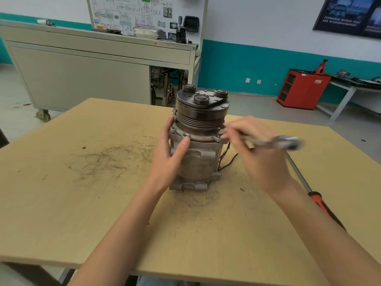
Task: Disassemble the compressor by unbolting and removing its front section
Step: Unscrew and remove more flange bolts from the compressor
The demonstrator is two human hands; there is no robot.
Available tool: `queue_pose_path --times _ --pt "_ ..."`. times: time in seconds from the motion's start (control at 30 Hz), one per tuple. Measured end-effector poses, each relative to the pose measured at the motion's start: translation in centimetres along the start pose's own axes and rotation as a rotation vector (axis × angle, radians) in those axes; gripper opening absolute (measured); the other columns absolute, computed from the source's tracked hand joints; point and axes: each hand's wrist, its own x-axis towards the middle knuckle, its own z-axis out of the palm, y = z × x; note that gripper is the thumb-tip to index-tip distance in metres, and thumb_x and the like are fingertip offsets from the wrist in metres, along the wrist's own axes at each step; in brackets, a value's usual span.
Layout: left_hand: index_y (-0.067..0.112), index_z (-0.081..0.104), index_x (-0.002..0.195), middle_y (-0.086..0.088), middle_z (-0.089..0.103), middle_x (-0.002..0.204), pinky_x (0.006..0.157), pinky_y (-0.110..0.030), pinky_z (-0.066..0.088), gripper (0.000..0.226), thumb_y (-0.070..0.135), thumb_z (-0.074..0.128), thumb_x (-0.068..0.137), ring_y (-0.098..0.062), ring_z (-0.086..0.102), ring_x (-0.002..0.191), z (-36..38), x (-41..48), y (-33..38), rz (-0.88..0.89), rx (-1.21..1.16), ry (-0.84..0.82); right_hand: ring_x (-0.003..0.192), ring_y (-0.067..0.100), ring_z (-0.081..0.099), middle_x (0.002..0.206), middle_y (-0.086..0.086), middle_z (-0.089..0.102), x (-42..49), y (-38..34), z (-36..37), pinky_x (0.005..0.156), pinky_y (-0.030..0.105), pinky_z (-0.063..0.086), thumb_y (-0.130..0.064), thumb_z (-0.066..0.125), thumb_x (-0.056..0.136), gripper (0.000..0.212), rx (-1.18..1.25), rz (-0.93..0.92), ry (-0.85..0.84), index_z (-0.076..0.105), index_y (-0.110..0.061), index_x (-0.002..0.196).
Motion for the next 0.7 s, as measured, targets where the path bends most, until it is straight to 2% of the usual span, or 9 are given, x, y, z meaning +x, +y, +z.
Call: queue_pose_path --times 0.07,0.13,0.23,0.33,0.43,0.53,0.63,0.7 --pt "0.027 0.023 0.151 0.009 0.036 0.152 0.115 -0.036 0.033 0.074 0.049 0.05 0.086 -0.001 0.036 0.136 0.0 0.0 0.1 -0.008 0.001 -0.001 0.079 0.022 0.07 0.089 0.006 0.071 -0.2 1.7 -1.0 0.07 0.025 0.055 -0.012 0.043 0.095 0.02 0.611 0.438 0.043 0.062 -0.012 0.088" --pt "0.027 0.022 0.151 0.009 0.036 0.152 0.115 -0.036 0.033 0.075 0.051 0.05 0.085 -0.001 0.036 0.136 0.0 0.0 0.2 -0.018 -0.003 -0.008 0.078 0.024 0.07 0.091 0.009 0.072 0.2 4.0 -1.3 0.069 0.027 0.055 -0.006 0.033 0.097 0.024 1.003 0.729 0.028 0.056 -0.01 0.094" --pt "0.027 0.021 0.151 0.008 0.035 0.152 0.115 -0.036 0.033 0.076 0.05 0.049 0.085 -0.002 0.035 0.137 0.0 -0.1 0.3 -0.023 -0.005 -0.014 0.069 0.017 0.067 0.085 0.009 0.072 1.4 6.6 -0.8 0.062 0.024 0.054 -0.007 0.029 0.099 0.022 1.244 0.919 -0.047 0.05 -0.011 0.098" --pt "0.027 0.021 0.152 0.009 0.035 0.152 0.116 -0.036 0.032 0.076 0.05 0.05 0.085 -0.001 0.035 0.137 0.0 -0.1 0.3 -0.024 -0.011 -0.016 0.063 0.013 0.064 0.079 0.008 0.071 2.5 7.8 0.0 0.059 0.02 0.053 -0.009 0.03 0.097 0.02 1.368 0.986 -0.087 0.05 -0.012 0.096" --pt "0.028 0.021 0.152 0.013 0.035 0.152 0.114 -0.029 0.032 0.076 0.051 0.05 0.085 0.004 0.034 0.135 0.0 -0.1 0.2 -0.025 -0.004 -0.015 0.06 0.013 0.063 0.076 0.009 0.07 3.0 7.8 0.0 0.057 0.02 0.052 -0.011 0.031 0.098 0.02 1.347 0.987 -0.075 0.05 -0.012 0.092" --pt "0.029 0.021 0.152 0.015 0.034 0.151 0.11 -0.018 0.032 0.075 0.05 0.049 0.086 0.009 0.034 0.133 0.0 0.0 0.1 -0.022 -0.005 -0.017 0.054 0.013 0.056 0.066 0.005 0.066 3.5 7.0 -1.2 0.05 0.021 0.047 -0.011 0.03 0.099 0.021 1.216 0.907 0.064 0.05 -0.012 0.091" --pt "0.03 0.021 0.152 0.019 0.033 0.149 0.102 -0.005 0.031 0.075 0.051 0.048 0.086 0.021 0.031 0.127 0.0 0.0 0.0 -0.016 0.007 -0.013 0.042 0.008 0.038 0.049 -0.007 0.05 3.8 5.6 -2.2 0.041 0.016 0.034 -0.01 0.035 0.098 0.018 0.808 0.755 0.163 0.051 -0.013 0.089" --pt "0.03 0.021 0.151 0.018 0.033 0.15 0.1 -0.003 0.03 0.074 0.051 0.048 0.086 0.023 0.031 0.125 0.0 0.0 0.0 -0.014 0.009 -0.011 0.041 0.003 0.036 0.045 -0.011 0.045 3.3 4.4 -2.1 0.041 0.013 0.033 -0.015 0.046 0.097 0.016 0.481 0.684 0.059 0.054 -0.016 0.084"
